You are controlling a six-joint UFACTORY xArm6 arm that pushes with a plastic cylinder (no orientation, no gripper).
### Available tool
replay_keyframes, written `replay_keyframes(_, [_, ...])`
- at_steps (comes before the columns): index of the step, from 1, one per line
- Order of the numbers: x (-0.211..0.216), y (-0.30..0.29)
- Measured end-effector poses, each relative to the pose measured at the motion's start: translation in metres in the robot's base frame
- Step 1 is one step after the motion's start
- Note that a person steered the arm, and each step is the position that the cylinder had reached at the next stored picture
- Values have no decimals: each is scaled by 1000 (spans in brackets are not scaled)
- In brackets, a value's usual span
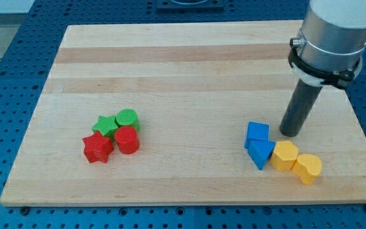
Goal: Move the blue cube into the hexagon
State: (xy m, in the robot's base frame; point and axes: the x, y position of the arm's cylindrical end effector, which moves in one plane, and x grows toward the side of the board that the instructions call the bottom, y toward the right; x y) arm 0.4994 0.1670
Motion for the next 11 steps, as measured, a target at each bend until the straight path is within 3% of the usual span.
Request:
replay_keyframes(1, [-27, -60])
replay_keyframes(3, [-19, -130])
replay_keyframes(6, [-1, -28])
replay_keyframes(11, [-10, -46])
